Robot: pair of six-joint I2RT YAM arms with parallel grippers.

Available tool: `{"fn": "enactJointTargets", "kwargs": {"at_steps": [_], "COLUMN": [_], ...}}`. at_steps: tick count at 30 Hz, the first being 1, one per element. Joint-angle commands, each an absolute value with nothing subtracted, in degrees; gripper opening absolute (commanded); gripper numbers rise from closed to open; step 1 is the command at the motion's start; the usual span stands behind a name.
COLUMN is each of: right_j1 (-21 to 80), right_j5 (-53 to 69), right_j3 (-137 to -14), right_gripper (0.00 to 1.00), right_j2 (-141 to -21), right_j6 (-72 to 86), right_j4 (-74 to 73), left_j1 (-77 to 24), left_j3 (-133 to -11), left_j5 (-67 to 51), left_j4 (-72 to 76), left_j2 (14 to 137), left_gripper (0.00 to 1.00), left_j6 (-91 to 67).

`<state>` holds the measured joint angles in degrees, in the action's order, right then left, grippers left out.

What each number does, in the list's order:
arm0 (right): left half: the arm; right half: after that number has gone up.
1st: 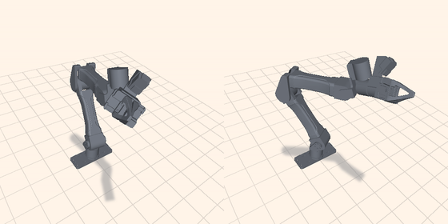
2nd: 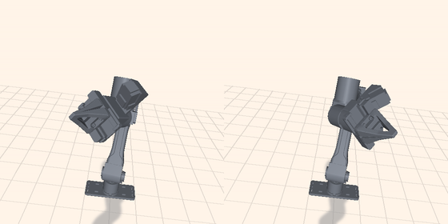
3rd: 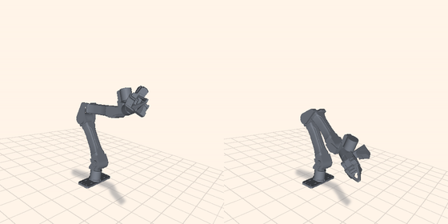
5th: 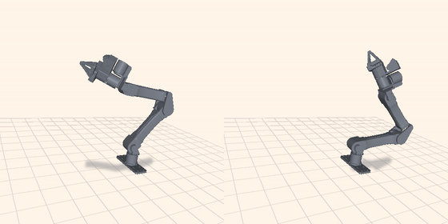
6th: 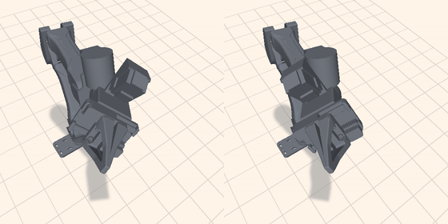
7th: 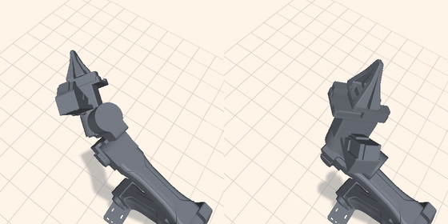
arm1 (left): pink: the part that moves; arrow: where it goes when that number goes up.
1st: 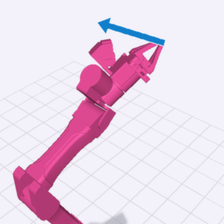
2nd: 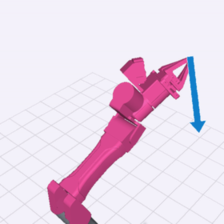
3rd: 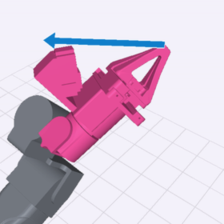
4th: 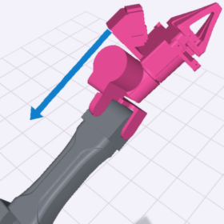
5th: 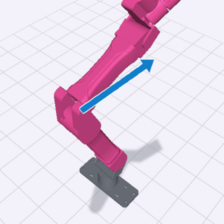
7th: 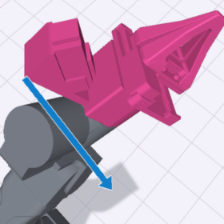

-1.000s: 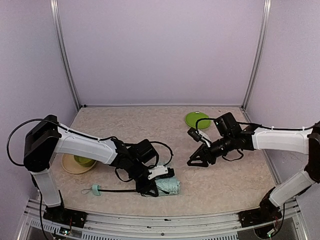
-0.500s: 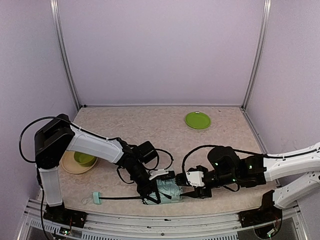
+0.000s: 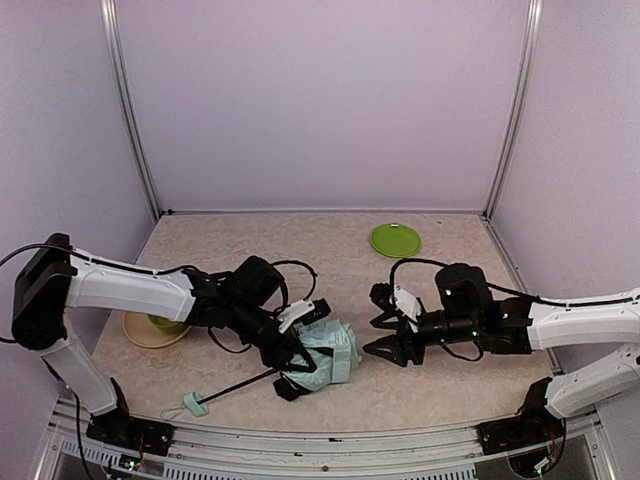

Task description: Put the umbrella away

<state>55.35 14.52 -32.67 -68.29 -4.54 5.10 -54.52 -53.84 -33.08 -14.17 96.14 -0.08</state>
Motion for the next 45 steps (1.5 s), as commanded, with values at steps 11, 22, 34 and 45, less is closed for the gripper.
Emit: {"fn": "enactJointTargets", "kwargs": {"at_steps": [11, 22, 34, 45], "right_j1": [47.61, 51.36, 55.32, 56.02], "right_j5": [29.65, 21.66, 35.35, 44.55], "right_j3": [-36.93, -35.06, -46.61, -48.51], "right_gripper": [0.67, 0.58, 0.65, 0.02], "right_j2": [-67.15, -60.86, -84.29, -87.03], "right_j6": [5.41, 5.88, 5.22, 4.68], "right_j4": [15.22, 21.04, 31.53, 34.73], "left_j1": [-51.93, -52.01, -52.56, -52.26], "left_j3": [-58.43, -61.5, -61.75, -61.08], "left_j5": [-7.28, 0.13, -2.18, -2.42], "left_j4": [-8.78, -11.34, -11.29, -11.33], "left_j2": [74.11, 75.21, 75.36, 76.54], "left_gripper": [0.0, 0.0, 0.0, 0.0], "left_j6": [1.8, 0.61, 0.56, 1.45]}}
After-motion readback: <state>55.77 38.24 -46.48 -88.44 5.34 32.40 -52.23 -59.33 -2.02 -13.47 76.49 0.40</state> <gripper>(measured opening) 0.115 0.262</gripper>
